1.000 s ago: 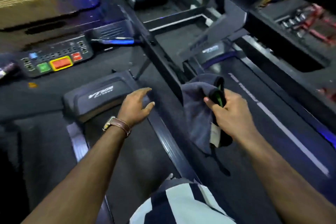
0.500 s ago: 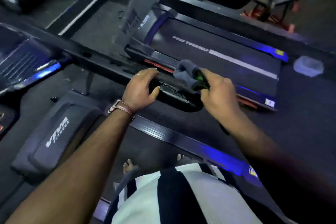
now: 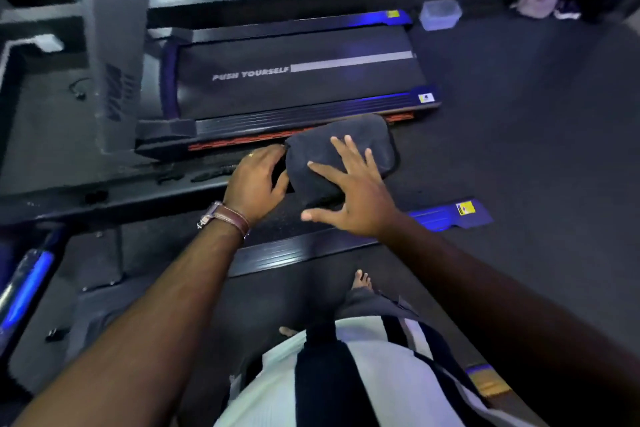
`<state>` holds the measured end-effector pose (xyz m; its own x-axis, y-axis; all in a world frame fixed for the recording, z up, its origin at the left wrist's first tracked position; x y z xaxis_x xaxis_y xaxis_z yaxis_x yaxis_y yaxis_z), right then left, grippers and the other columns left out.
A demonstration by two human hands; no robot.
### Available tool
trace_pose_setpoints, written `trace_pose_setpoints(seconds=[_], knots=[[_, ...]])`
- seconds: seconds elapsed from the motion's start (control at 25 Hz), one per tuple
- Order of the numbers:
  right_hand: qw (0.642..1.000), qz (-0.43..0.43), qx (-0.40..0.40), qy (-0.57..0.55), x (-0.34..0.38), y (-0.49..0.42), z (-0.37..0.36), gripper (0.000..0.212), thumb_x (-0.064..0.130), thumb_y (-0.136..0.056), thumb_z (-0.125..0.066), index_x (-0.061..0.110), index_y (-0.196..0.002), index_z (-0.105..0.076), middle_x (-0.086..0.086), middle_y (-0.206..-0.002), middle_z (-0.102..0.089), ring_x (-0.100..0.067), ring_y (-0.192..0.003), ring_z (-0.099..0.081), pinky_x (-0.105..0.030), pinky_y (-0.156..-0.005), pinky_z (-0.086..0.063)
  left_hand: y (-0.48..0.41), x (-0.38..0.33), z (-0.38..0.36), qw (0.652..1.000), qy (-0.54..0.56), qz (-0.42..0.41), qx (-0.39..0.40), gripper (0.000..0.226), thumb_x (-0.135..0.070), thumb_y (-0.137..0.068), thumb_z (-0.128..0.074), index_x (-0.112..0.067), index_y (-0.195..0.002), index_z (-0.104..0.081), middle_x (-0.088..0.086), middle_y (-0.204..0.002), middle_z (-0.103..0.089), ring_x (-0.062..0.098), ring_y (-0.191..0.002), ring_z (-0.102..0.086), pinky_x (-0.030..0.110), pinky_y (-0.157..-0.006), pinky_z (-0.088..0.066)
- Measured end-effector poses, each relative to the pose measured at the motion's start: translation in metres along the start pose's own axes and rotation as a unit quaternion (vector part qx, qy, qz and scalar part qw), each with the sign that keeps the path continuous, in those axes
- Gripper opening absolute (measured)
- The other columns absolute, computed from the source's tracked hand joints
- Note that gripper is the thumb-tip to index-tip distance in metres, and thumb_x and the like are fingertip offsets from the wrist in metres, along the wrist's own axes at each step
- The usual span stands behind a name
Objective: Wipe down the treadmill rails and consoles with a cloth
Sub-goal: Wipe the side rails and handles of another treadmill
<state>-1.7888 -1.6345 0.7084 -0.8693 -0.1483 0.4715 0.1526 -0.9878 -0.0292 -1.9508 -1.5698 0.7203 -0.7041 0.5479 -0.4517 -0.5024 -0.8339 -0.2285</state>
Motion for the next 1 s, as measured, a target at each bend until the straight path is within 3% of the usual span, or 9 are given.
trace_pose_setpoints(seconds=[0.12, 0.28, 0.36, 0.44, 0.56, 0.68, 0.84, 0.92, 1.0], knots=[[0.99, -0.055, -0.122, 0.051, -0.009, -0.02, 0.012, 0.074, 0.075, -0.081, -0.051, 0.036, -0.144, -0.046, -0.009, -0.134, -0.049, -0.028, -0.132, -0.041, -0.058, -0.11, -0.03, -0.004, -0.001, -0.006, 1.0, 0.007, -0.004, -0.002, 0.03, -0.011, -0.083, -0.057, 0.0, -0.112, -0.059, 0.018, -0.103, -0.066, 0.036, -0.093, -0.06, 0.036, -0.081, -0.044], [0.985, -0.043, -0.102, 0.129, -0.034, -0.038, -0.005, 0.086, 0.085, -0.074, -0.047, 0.036, -0.144, -0.044, -0.018, -0.149, -0.039, -0.039, -0.142, -0.029, -0.057, -0.112, -0.032, -0.005, 0.01, -0.012, 0.999, 0.041, 0.032, -0.001, 0.034, -0.007, -0.084, -0.061, -0.001, -0.117, -0.058, 0.016, -0.112, -0.065, 0.033, -0.102, -0.06, 0.035, -0.09, -0.045], [0.99, -0.024, -0.122, 0.067, -0.051, -0.033, -0.008, 0.081, 0.081, -0.076, -0.051, 0.032, -0.141, -0.049, -0.011, -0.143, -0.044, -0.032, -0.135, -0.039, -0.048, -0.101, -0.045, -0.005, 0.013, -0.013, 0.997, 0.053, 0.056, 0.004, 0.035, -0.012, -0.086, -0.063, -0.005, -0.12, -0.058, 0.012, -0.117, -0.064, 0.029, -0.107, -0.059, 0.035, -0.093, -0.045], [0.973, -0.103, -0.18, -0.106, -0.063, -0.033, -0.006, 0.069, 0.073, -0.081, -0.054, 0.029, -0.133, -0.058, -0.004, -0.13, -0.054, -0.022, -0.121, -0.053, -0.036, -0.095, -0.049, -0.005, 0.015, -0.013, 0.996, 0.055, 0.076, 0.004, 0.035, -0.016, -0.087, -0.063, -0.008, -0.121, -0.059, 0.008, -0.119, -0.063, 0.026, -0.109, -0.058, 0.035, -0.095, -0.045], [0.859, -0.308, -0.248, -0.324, -0.067, -0.035, -0.004, 0.047, 0.067, -0.081, -0.059, 0.032, -0.111, -0.067, 0.011, -0.1, -0.069, -0.011, -0.095, -0.064, -0.028, -0.086, -0.052, -0.006, 0.014, -0.013, 0.995, 0.05, 0.089, 0.003, 0.035, -0.016, -0.086, -0.064, -0.011, -0.12, -0.059, 0.006, -0.118, -0.063, 0.024, -0.109, -0.058, 0.036, -0.094, -0.047], [0.778, -0.333, -0.264, -0.463, -0.065, -0.022, -0.019, 0.031, 0.058, -0.084, -0.065, 0.038, -0.107, -0.065, 0.018, -0.095, -0.071, -0.003, -0.092, -0.067, -0.024, -0.085, -0.053, -0.007, 0.011, -0.013, 0.995, 0.04, 0.095, 0.009, 0.035, -0.015, -0.085, -0.064, -0.012, -0.12, -0.059, 0.005, -0.119, -0.063, 0.024, -0.109, -0.058, 0.033, -0.094, -0.044], [0.565, -0.368, -0.129, -0.727, -0.079, -0.035, -0.053, 0.044, 0.059, -0.092, -0.051, 0.02, -0.097, -0.071, -0.004, -0.089, -0.074, -0.023, -0.081, -0.071, -0.039, -0.081, -0.055, -0.008, 0.009, -0.012, 0.994, 0.03, 0.104, 0.014, 0.034, -0.012, -0.085, -0.064, -0.013, -0.119, -0.06, 0.004, -0.12, -0.062, 0.023, -0.112, -0.057, 0.027, -0.093, -0.039], [0.529, -0.385, -0.068, -0.753, -0.083, -0.041, -0.054, 0.047, 0.063, -0.088, -0.053, 0.019, -0.09, -0.069, -0.007, -0.084, -0.071, -0.025, -0.076, -0.069, -0.044, -0.077, -0.056, -0.01, 0.007, -0.011, 0.994, 0.024, 0.105, 0.02, 0.034, -0.011, -0.085, -0.065, -0.013, -0.118, -0.061, 0.004, -0.121, -0.062, 0.022, -0.113, -0.056, 0.024, -0.095, -0.036], [0.534, -0.363, -0.071, -0.761, -0.079, -0.036, -0.058, 0.043, 0.062, -0.087, -0.057, 0.021, -0.095, -0.07, -0.004, -0.088, -0.072, -0.024, -0.083, -0.069, -0.049, -0.084, -0.056, -0.011, 0.007, -0.01, 0.994, 0.021, 0.109, 0.016, 0.034, -0.01, -0.084, -0.066, -0.013, -0.117, -0.063, 0.004, -0.121, -0.063, 0.021, -0.113, -0.056, 0.022, -0.095, -0.035]])
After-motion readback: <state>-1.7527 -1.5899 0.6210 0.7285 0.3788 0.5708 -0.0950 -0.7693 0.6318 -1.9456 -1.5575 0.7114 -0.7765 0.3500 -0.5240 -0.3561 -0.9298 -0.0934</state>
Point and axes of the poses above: each hand's wrist, its own y-axis away from the middle knuckle, its own z-axis out of the back of the hand, x = y × z, the point moved 7 cm from there along -y, towards the middle knuckle
